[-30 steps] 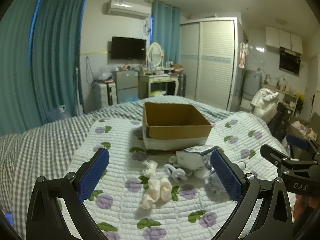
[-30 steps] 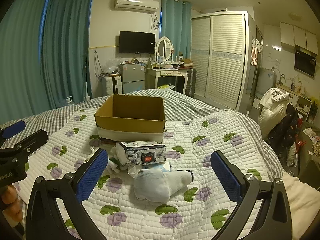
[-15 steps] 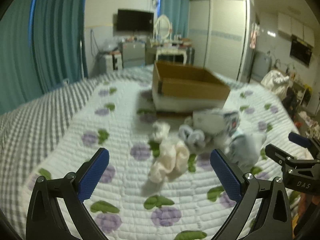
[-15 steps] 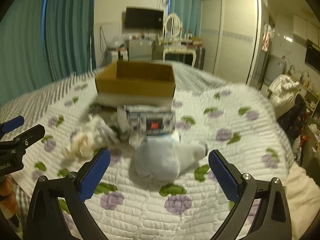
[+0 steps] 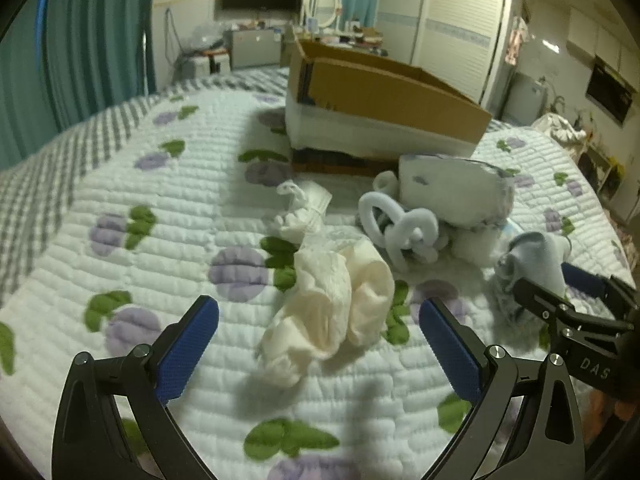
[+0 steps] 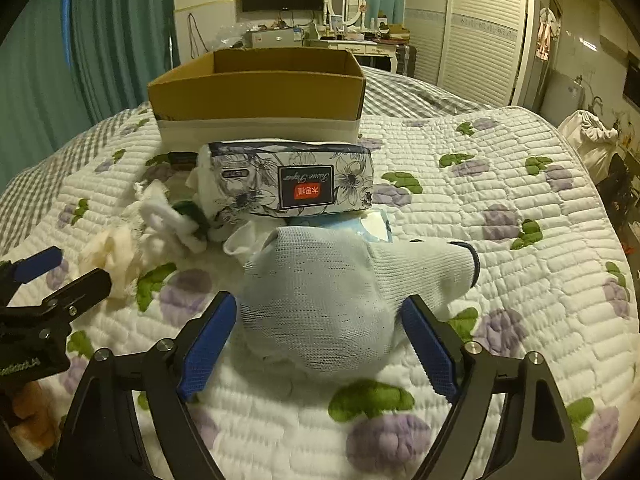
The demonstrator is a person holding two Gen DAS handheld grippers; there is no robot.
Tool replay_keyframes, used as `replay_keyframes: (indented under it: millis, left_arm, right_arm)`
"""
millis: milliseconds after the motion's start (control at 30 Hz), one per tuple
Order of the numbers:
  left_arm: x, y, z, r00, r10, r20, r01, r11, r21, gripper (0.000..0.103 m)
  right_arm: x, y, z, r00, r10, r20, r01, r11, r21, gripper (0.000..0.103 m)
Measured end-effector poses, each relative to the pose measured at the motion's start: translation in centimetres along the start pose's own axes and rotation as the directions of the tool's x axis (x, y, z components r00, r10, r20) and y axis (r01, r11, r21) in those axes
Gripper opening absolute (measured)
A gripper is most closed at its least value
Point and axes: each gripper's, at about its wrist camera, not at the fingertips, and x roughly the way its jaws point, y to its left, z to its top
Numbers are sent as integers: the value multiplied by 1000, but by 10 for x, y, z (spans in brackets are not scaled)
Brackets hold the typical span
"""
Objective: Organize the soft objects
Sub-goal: 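Grasp the cream lace cloth with the left tool while the right tool grasps the white knit glove, then carry the cloth and glove over the cardboard box and open both tools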
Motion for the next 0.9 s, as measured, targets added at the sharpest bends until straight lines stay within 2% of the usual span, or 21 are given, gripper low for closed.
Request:
replay_keyframes:
  millis: [67,133,200,267,333,433,567,667,800,900]
  left_arm:
    - [11,1,0,1000,-5,-24,5,1000,-8,94]
    - [18,0,-2,999,-19,-49,19,1000,-7,82]
    - [24,-2,-6,996,-42,-77,42,999,-7,78]
    - [22,-2,-9,996,-56,-74,56,998,-2,68]
    - [16,-3,-10,995,-72,-66,72,997,5,43]
    - [5,-6,-13,994,-87,-60,89,996,15,29]
    - [-14,-12,-18,995,-88,-41,89,995,35,24]
    - [-36,-17,-13,996,-93,6,92,994,50,24]
    - [-69,-22,6,987,-137,79,132,989,59,23]
    - [-88,-27,26,983,-134,124,125,989,81,23]
  right_arm:
    - [2,0,2,1000,13,-3,-13,1000,4,72]
    - [1,-1,2,1000,21,4,-21,1000,11,67]
    - [-2,-2,1,1000,23,16,-23,1000,13,63]
    - [-6,-3,0,999,28,31,-28,999,17,58]
    - [-12,-4,-1,998,37,47,-39,999,23,55]
    - [-23,-5,-4,997,51,64,-53,998,25,53]
    - [-45,-8,-9,993,71,96,-74,997,31,50]
    - [-65,-10,-9,988,80,130,-84,996,29,50]
    - [-92,-10,-1,979,93,183,-97,995,13,50]
    - [-110,-8,10,970,99,221,-100,995,-9,50]
